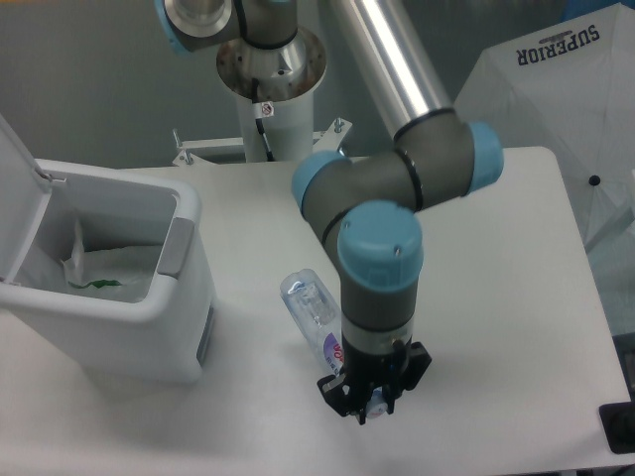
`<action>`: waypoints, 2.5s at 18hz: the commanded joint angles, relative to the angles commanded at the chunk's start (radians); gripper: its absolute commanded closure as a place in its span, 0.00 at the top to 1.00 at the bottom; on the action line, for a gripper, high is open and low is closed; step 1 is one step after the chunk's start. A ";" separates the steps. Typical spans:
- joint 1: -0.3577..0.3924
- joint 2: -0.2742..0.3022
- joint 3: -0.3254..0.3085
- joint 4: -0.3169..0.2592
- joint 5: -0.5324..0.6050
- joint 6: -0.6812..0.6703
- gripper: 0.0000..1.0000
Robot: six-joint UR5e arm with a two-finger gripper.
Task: Place the trash in the trash can
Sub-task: 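Lift the bottle and carry it over the trash bin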
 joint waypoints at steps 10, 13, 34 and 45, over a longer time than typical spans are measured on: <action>0.009 0.017 0.141 0.149 -0.201 0.109 0.13; 0.003 0.017 0.205 0.149 -0.299 0.107 0.13; -0.136 0.212 0.013 0.152 -0.709 0.190 0.13; -0.178 0.242 -0.124 0.183 -0.706 0.244 0.13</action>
